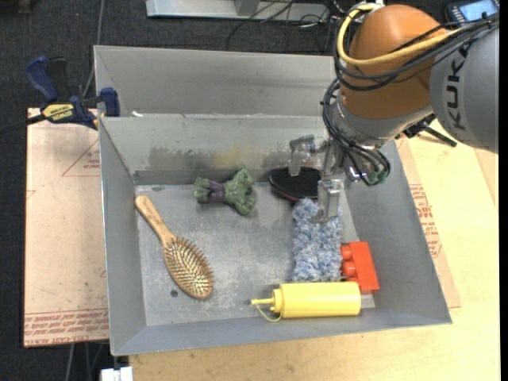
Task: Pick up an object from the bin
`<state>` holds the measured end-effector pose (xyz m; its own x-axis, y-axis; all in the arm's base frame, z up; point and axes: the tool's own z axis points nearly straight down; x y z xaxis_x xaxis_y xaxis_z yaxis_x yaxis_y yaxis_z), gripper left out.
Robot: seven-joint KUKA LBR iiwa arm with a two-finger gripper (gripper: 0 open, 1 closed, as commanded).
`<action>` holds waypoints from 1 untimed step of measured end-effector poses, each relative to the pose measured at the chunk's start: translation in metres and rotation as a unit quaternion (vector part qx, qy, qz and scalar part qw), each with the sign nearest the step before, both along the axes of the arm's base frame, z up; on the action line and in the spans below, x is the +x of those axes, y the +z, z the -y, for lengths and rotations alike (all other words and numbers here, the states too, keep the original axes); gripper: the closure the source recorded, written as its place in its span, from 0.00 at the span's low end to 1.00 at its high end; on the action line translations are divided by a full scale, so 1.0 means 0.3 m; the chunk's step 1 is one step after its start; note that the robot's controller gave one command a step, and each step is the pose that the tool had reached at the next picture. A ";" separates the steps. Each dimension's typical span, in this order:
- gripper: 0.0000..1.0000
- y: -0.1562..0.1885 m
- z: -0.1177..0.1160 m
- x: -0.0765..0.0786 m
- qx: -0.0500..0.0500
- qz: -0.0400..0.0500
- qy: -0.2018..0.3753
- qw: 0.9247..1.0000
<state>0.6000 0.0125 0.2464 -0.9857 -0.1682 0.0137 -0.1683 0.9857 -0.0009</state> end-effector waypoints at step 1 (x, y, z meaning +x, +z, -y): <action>0.00 0.000 -0.009 0.002 0.001 0.001 0.002 1.000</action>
Offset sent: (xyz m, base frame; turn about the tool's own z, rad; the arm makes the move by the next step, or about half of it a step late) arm 0.0000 0.0000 0.0000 0.0000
